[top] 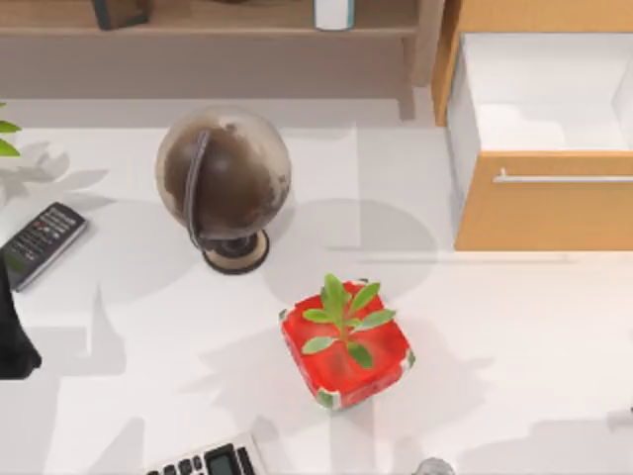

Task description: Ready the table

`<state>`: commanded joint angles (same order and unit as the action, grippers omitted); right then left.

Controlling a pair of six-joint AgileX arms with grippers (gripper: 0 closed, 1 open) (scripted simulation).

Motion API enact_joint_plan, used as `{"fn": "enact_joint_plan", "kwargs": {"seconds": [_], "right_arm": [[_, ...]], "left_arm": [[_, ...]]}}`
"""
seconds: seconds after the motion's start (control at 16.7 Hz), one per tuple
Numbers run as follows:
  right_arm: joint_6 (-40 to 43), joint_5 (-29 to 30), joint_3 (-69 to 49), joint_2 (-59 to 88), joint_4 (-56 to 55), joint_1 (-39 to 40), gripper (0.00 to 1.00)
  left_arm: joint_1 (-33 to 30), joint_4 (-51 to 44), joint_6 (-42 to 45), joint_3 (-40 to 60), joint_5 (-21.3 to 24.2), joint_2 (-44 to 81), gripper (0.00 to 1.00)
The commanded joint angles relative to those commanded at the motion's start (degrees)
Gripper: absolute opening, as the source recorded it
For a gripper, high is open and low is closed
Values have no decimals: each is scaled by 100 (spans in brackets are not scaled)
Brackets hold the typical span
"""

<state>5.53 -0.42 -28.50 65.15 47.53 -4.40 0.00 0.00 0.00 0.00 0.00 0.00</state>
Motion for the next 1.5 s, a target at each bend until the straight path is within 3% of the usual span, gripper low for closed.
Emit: {"fn": "enact_joint_plan", "kwargs": {"seconds": [0.78,1.5], "right_arm": [[0,0,0,0,0,0,98],[85,-32,-17,10,-164,94,100]], "left_arm": [[0,0,0,0,0,0,100],[0,0,0,0,0,0,100]]}}
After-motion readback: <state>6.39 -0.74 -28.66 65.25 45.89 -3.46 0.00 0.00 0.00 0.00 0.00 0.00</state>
